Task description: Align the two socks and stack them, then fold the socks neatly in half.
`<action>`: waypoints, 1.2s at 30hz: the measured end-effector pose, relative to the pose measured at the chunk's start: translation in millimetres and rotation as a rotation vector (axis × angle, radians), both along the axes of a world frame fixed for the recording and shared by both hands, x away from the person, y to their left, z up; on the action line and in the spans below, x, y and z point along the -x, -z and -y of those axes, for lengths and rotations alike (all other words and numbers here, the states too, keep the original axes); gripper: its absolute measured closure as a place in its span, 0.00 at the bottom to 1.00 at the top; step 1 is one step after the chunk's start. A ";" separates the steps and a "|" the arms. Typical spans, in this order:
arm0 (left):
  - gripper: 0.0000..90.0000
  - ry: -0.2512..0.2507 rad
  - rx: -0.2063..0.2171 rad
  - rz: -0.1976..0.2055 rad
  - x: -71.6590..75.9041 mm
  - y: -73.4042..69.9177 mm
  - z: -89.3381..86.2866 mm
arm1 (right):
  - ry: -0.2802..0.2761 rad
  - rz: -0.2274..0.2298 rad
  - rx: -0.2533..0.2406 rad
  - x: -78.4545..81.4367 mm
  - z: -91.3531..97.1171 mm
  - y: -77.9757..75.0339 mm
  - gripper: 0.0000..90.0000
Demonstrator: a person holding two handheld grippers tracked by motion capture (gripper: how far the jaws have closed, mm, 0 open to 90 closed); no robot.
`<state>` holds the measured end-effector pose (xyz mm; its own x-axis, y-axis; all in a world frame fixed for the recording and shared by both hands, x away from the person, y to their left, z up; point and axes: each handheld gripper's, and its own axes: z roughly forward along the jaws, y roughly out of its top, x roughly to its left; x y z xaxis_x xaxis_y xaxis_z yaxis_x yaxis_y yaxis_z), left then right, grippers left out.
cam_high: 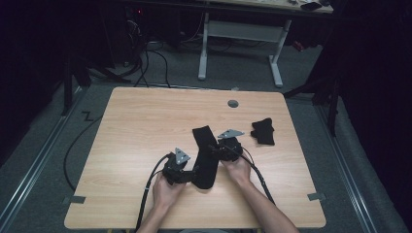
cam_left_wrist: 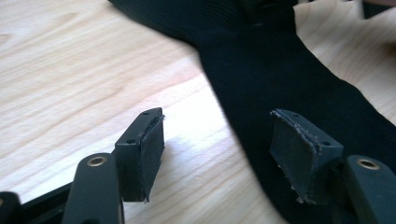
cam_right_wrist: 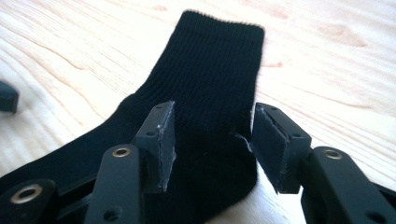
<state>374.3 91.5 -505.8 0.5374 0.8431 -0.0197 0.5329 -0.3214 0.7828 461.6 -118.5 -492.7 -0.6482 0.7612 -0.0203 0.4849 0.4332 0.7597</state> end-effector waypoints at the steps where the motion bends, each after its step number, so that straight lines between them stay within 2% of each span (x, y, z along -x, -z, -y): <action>1: 0.39 -0.009 0.005 0.005 -0.4 -1.0 -3.6 | 0.000 0.004 -0.006 2.1 2.8 -2.1 0.55; 5: 0.40 -0.043 0.010 0.012 -2.5 -2.1 -13.0 | -0.002 0.021 -0.015 10.3 15.0 -7.4 0.57; 7: 0.40 -0.065 -0.006 0.011 -3.9 -2.0 -20.6 | -0.003 0.050 -0.019 16.2 27.5 -12.0 0.58; 10: 0.41 -0.083 -0.017 0.006 -5.5 -1.4 -27.8 | 0.008 0.064 -0.028 19.4 37.2 -16.0 0.58; 11: 0.41 -0.103 -0.019 0.003 -7.2 -0.7 -33.4 | 0.025 0.077 -0.033 21.3 46.9 -19.8 0.58; 13: 0.41 -0.113 -0.017 0.001 -8.1 -0.5 -36.8 | 0.036 0.081 -0.031 21.7 51.7 -21.7 0.59; 14: 0.41 -0.134 -0.012 0.000 -9.7 0.0 -43.6 | 0.062 0.090 -0.032 21.5 62.6 -25.5 0.59; 16: 0.41 -0.147 -0.006 -0.002 -10.4 0.3 -47.6 | 0.073 0.088 -0.031 21.3 66.5 -26.6 0.60; 17: 0.41 -0.163 -0.001 -0.003 -11.5 1.0 -53.0 | 0.094 0.056 -0.034 19.9 78.3 -28.8 0.62; 19: 0.41 -0.172 -0.001 -0.004 -12.4 1.8 -56.6 | 0.100 0.054 -0.035 19.8 82.1 -29.0 0.62; 20: 0.42 -0.191 0.010 -0.002 -13.5 2.0 -61.1 | 0.115 0.055 -0.040 19.9 91.1 -28.4 0.62; 21: 0.42 -0.191 0.010 -0.002 -13.5 2.0 -61.1 | 0.115 0.055 -0.040 19.9 91.1 -28.4 0.62; 23: 0.42 -0.208 0.013 0.005 -14.0 1.7 -66.3 | 0.139 0.060 -0.031 18.8 102.6 -26.6 0.62; 26: 0.42 -0.233 0.010 -0.005 -14.9 2.0 -73.1 | 0.160 0.062 -0.026 17.0 110.2 -26.3 0.62; 28: 0.41 -0.235 -0.031 -0.010 -15.3 2.5 -73.9 | 0.204 0.070 -0.024 12.9 124.5 -27.2 0.63; 30: 0.40 -0.223 -0.040 -0.007 -15.1 2.6 -72.6 | 0.244 0.069 -0.033 10.8 135.1 -27.1 0.64; 31: 0.40 -0.223 -0.040 -0.007 -15.1 2.6 -72.6 | 0.244 0.069 -0.033 10.8 135.1 -27.1 0.64; 32: 0.39 -0.224 -0.039 -0.009 -15.2 2.6 -72.9 | 0.281 0.066 -0.042 8.5 144.7 -25.6 0.65; 36: 0.38 -0.222 -0.039 -0.010 -14.9 2.8 -72.4 | 0.349 0.063 -0.033 0.1 158.1 -20.3 0.67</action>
<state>389.3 164.0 -508.6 0.3385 0.9409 0.0105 0.6015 -0.2249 0.7665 461.5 -276.7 -472.4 -0.3469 0.9376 -0.0234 0.5514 0.2241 0.8036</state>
